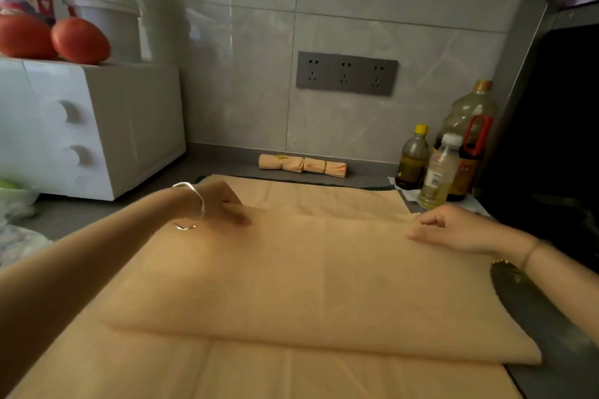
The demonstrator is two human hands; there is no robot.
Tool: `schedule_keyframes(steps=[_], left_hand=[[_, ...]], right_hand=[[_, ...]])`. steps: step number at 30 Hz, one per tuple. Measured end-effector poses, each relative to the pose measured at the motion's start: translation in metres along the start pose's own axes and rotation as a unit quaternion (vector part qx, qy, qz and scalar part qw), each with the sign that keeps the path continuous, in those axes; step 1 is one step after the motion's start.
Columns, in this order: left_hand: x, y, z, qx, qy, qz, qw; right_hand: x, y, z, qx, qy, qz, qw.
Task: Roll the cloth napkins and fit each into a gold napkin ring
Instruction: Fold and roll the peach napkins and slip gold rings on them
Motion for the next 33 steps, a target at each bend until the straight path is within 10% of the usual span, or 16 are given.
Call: schedule_keyframes(steps=[9,33], left_hand=[[-0.076,0.007,-0.023,0.061,-0.028,0.143,0.987],[-0.12,0.004,-0.039,0.093,-0.054,0.214,0.971]], right_hand=[[-0.103,-0.001,0.033,0.029,0.012,0.104,0.994],[-0.139,0.001,0.045,0.049,0.05,0.179,0.981]])
Point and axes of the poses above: each hand's wrist, its own x-axis away from the middle knuckle, its own y-axis out of the palm, z = x × y, the point moved 5 cm from there along -x, towards the middle knuckle, and after that the axes turned 14 degrees about -z, right-handed, at the moved point
